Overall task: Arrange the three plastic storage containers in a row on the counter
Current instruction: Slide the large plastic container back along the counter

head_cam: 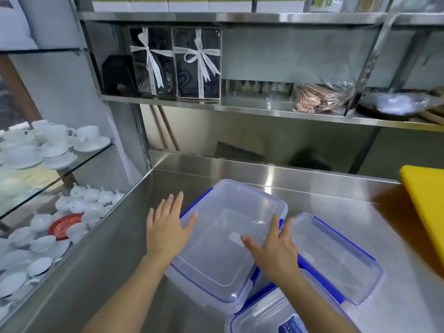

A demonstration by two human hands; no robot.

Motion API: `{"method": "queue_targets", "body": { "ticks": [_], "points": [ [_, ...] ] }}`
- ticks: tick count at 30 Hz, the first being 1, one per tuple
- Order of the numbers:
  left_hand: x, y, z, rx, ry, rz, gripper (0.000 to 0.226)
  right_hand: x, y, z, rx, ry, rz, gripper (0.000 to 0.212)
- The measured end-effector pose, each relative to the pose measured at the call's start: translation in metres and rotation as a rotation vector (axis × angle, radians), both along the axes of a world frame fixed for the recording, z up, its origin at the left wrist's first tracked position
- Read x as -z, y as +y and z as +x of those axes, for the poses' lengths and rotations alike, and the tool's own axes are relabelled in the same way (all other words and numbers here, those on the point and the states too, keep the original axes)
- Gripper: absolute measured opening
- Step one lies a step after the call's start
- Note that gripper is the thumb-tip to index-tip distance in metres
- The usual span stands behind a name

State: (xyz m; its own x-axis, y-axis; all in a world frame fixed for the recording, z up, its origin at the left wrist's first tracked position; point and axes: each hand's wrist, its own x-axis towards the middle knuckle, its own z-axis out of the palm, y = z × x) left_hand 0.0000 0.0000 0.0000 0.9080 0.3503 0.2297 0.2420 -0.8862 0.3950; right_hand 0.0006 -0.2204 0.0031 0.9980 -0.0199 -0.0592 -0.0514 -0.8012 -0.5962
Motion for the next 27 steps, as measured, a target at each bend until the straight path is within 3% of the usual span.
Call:
{"method": "queue_targets", "body": {
  "ticks": [4,7,10,13,16,20,23,27],
  "points": [
    [0.008,0.006,0.001,-0.025,0.110,-0.092,0.067,0.020,0.010,0.002,0.011,0.225,0.216,0.099],
    [0.007,0.004,-0.001,-0.042,0.211,-0.215,0.059,0.029,0.014,0.008,-0.004,0.214,0.238,0.098],
    [0.004,0.001,-0.001,-0.077,0.239,-0.192,0.052,0.026,0.011,0.018,-0.064,0.185,0.346,0.094],
    [0.004,-0.007,-0.006,-0.117,0.276,-0.175,0.053,0.020,0.007,0.039,-0.160,0.189,0.446,0.091],
    [0.003,-0.011,-0.012,-0.099,0.339,-0.198,0.060,0.028,-0.006,0.070,-0.269,0.251,0.412,0.098],
    [-0.006,0.003,-0.024,0.097,0.462,-0.224,0.088,0.006,-0.003,0.074,-0.324,0.238,0.127,0.096],
    [-0.014,0.011,-0.032,0.392,0.591,-0.128,0.120,-0.004,0.001,0.059,-0.479,0.231,-0.142,0.114],
    [-0.004,0.014,-0.034,0.539,0.668,-0.027,0.123,-0.009,-0.007,0.035,-0.756,0.344,-0.486,0.126]
  ]
}}
